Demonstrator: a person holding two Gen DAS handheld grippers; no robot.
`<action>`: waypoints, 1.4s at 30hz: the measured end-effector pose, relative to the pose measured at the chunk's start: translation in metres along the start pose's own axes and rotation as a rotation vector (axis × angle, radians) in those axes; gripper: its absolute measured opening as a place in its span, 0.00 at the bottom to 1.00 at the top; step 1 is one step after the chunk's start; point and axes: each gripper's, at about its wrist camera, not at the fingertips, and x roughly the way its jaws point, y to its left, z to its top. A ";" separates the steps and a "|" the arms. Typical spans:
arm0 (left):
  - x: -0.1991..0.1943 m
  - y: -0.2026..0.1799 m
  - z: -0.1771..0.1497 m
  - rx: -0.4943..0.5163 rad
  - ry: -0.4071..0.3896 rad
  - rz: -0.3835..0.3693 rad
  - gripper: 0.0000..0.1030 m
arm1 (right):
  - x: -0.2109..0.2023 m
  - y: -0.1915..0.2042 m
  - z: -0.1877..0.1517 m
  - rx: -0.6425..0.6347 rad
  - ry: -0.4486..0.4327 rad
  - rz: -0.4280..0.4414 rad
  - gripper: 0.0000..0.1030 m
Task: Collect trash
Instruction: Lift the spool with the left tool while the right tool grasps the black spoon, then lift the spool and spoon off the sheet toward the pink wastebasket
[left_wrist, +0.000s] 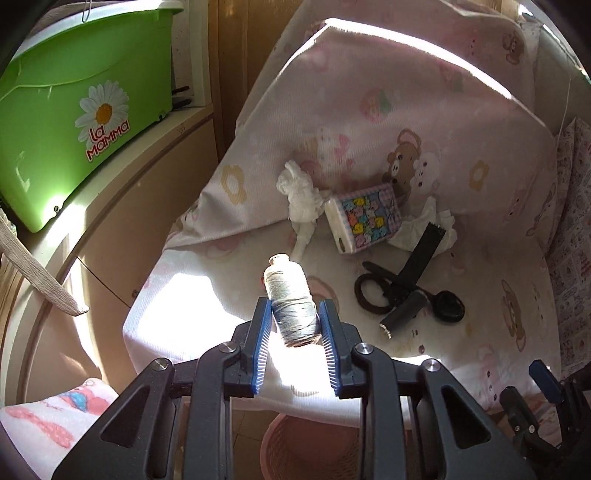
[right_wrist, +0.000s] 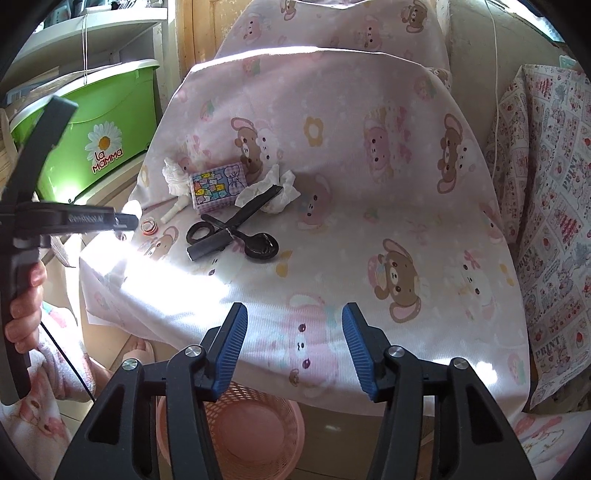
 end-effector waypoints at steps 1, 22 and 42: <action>-0.012 -0.003 0.003 0.022 -0.035 -0.016 0.24 | 0.000 0.000 0.000 0.002 -0.003 0.000 0.54; -0.032 0.010 -0.023 0.080 -0.183 0.007 0.24 | 0.076 -0.003 0.060 0.080 0.047 0.224 0.28; -0.038 0.009 -0.024 0.074 -0.200 0.016 0.25 | 0.074 -0.010 0.055 0.118 -0.017 0.135 0.03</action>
